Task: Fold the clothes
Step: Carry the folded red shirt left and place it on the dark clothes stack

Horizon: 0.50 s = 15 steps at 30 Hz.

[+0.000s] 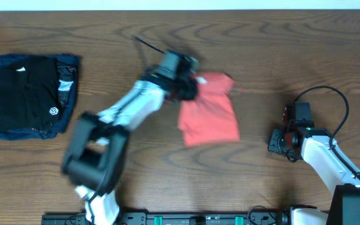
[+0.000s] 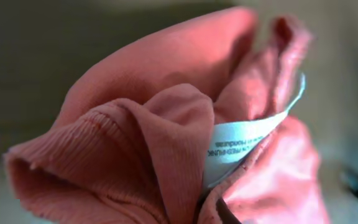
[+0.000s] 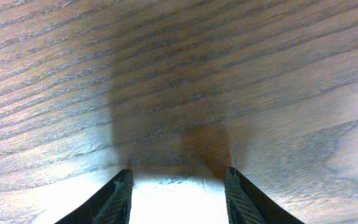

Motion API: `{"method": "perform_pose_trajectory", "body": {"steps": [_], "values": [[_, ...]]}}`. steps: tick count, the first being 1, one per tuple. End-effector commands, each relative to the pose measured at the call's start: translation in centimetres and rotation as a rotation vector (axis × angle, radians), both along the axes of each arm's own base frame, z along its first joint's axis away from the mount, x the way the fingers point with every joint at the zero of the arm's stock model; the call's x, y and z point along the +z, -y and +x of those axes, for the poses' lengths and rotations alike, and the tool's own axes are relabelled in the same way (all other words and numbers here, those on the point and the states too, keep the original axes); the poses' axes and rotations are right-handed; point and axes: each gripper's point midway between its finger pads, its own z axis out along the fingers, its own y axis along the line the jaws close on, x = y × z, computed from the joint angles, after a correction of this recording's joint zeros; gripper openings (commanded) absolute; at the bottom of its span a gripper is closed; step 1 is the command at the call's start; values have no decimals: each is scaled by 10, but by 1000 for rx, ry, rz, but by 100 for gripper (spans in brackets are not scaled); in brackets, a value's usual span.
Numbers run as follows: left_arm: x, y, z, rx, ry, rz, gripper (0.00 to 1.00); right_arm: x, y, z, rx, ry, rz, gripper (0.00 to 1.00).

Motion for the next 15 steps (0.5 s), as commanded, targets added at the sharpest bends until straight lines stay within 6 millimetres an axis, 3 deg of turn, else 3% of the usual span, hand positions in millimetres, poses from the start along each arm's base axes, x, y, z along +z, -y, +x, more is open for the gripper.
{"method": "perform_pose_trajectory", "body": {"steps": [1, 6, 8, 11, 15], "values": [[83, -95, 34, 280, 230, 143, 6, -2, 3, -3, 12, -15, -14, 47], [160, -207, 32, 569, 387, 199, 6, -2, 3, -3, 12, -15, -14, 47], [182, -246, 27, 664, 436, 202, 6, -2, 3, -3, 12, -14, -14, 47], [199, -305, 18, 802, 473, 220, 7, -2, 3, -3, 12, -14, -14, 47], [195, -373, 3, 958, 454, 261, 7, -2, 3, -3, 12, -15, -14, 47]]}}
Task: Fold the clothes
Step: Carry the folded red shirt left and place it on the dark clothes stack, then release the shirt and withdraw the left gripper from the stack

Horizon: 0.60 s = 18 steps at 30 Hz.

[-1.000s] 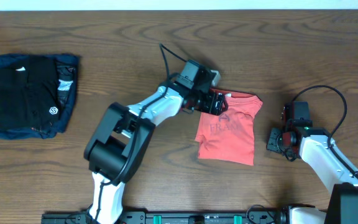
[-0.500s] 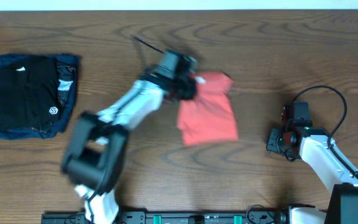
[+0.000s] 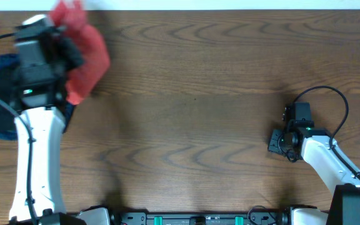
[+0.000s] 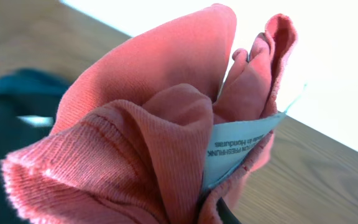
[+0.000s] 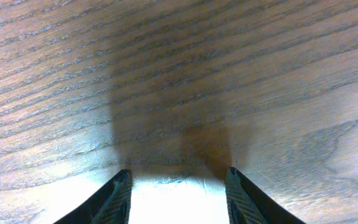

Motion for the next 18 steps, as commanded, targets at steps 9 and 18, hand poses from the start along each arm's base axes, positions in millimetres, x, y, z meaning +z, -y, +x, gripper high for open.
{"method": "perform_pose_trajectory", "body": {"steps": [9, 18], "values": [[-34, -145, -40, 353, -54, -16, 17, -2, 3, -4, 9, -18, -13, 48], [-60, -201, -66, 513, -69, -74, 98, -3, 3, -9, 31, -40, -16, 49]]}}
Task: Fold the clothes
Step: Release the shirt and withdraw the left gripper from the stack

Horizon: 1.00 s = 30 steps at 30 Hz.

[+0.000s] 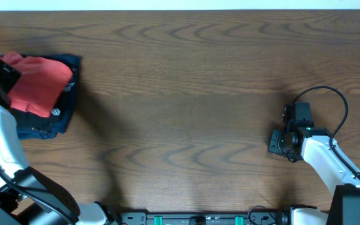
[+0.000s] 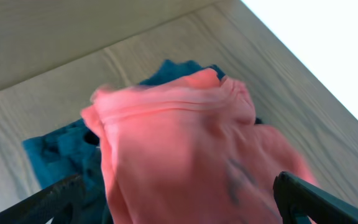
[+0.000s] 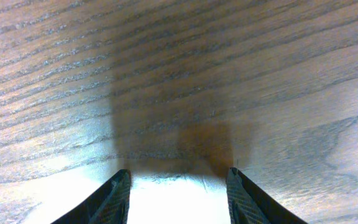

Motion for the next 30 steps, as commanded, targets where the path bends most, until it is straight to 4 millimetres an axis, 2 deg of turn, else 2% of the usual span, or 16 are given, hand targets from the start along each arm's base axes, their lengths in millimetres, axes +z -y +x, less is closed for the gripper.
{"method": "perform_pose_trajectory", "body": {"steps": [1, 3, 5, 6, 9, 10, 11, 13, 15, 18, 20, 24, 27, 30], "values": [[8, -15, -11, 75, 40, -10, 98, -2, 3, -5, 14, -22, -14, 49], [8, -22, -18, 116, 61, -32, 98, -2, 3, -4, 13, -20, -13, 49], [12, -18, -13, 82, 98, -63, 98, -2, 3, -3, 14, -16, -14, 50], [16, -10, -5, 28, 134, -85, 98, -2, 3, -2, 13, -12, -13, 55], [34, 24, 23, -159, 236, -140, 98, -1, -4, 8, 21, 30, 27, 76], [40, 41, 33, -233, 259, -154, 98, 1, -10, 14, 28, 57, 58, 84], [43, 66, 45, -332, 267, -169, 98, 3, -20, 23, 41, 95, 114, 98], [40, 103, 59, -461, 238, -171, 98, 9, -34, 35, 67, 151, 197, 99], [28, 150, 70, -591, 165, -165, 98, 18, -48, 53, 97, 231, 271, 99], [4, 220, 78, -729, 27, -148, 98, 35, -57, 82, 135, 369, 319, 99], [-10, 264, 75, -818, -64, -120, 98, 47, -56, 99, 148, 450, 310, 99], [-33, 328, 50, -924, -231, -106, 98, 63, -35, 113, 94, 458, 235, 99], [-42, 350, 20, -978, -338, -141, 98, 80, -21, 108, 91, 379, 203, 99], [-35, 356, -4, -1004, -384, -149, 100, 101, -2, 93, 59, 301, 136, 99]]}}
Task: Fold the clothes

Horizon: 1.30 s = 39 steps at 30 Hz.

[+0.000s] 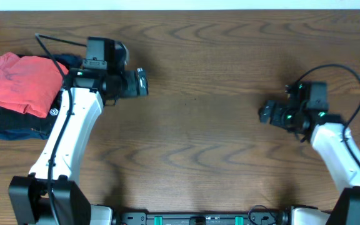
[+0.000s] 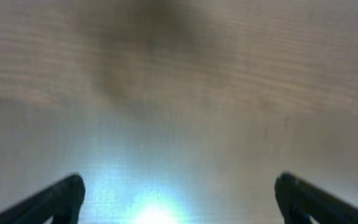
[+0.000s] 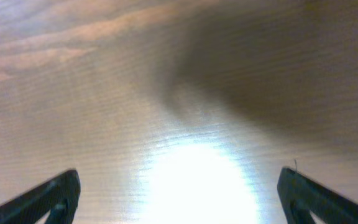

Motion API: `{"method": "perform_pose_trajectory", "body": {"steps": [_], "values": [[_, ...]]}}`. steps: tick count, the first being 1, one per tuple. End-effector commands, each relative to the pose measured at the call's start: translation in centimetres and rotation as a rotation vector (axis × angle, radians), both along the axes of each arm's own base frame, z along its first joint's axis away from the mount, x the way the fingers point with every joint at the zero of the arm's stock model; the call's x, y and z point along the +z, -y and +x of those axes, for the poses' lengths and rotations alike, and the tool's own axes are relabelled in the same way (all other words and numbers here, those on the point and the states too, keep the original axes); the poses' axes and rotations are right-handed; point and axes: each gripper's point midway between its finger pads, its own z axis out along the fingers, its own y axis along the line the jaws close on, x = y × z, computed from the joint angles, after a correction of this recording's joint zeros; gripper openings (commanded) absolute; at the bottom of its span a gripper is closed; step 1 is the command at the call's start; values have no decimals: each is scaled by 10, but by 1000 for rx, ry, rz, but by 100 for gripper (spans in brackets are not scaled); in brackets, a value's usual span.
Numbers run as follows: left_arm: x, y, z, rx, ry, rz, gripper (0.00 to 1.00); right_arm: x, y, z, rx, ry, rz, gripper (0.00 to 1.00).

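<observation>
A folded red garment lies on top of a stack of folded dark clothes at the table's far left. My left gripper hangs to the right of that stack, over bare wood, open with nothing between its fingers. My right gripper is over the right part of the table, also open and empty, its fingers wide apart. Both wrist views show only wood grain and a bright glare.
The wooden table stretches between the two arms. A black cable loops behind the right arm. The table's far edge runs along the top of the overhead view.
My left gripper has left the red garment on the stack and now sits well to the right of it. My right gripper has opened wider and shifted a little up and left.
At first my left gripper was shut on the red garment in the middle of the table. It then held the garment above the dark stack at the far left, then stood open with the garment on the stack. Now both grippers are open over bare wood.
</observation>
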Motion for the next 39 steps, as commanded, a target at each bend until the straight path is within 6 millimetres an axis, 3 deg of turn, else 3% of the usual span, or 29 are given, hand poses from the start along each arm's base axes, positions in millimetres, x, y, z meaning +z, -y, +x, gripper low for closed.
{"method": "perform_pose_trajectory", "body": {"steps": [1, 5, 12, 13, 18, 22, 28, 39], "values": [[28, -6, -16, -28, 58, 54, 99, 37, 26, 5, -33, 35, -106, 99], [61, 2, -46, -107, 181, 68, 99, 63, 28, -12, -45, 106, -127, 99], [121, -2, -125, -118, 533, 27, 98, 110, 25, -67, -97, 401, -151, 91], [126, -4, -136, -116, 576, 22, 98, 117, 25, -74, -102, 452, -158, 99], [162, -12, -181, -102, 802, -4, 98, 155, 24, -105, -123, 707, -179, 99], [184, -17, -209, -94, 936, -19, 98, 169, 22, -125, -129, 795, -183, 99], [194, -20, -225, -89, 1007, -28, 98, 158, 20, -136, -126, 760, -181, 99], [179, -21, -227, -93, 947, -21, 98, 103, 17, -167, -112, 503, -169, 99]]}}
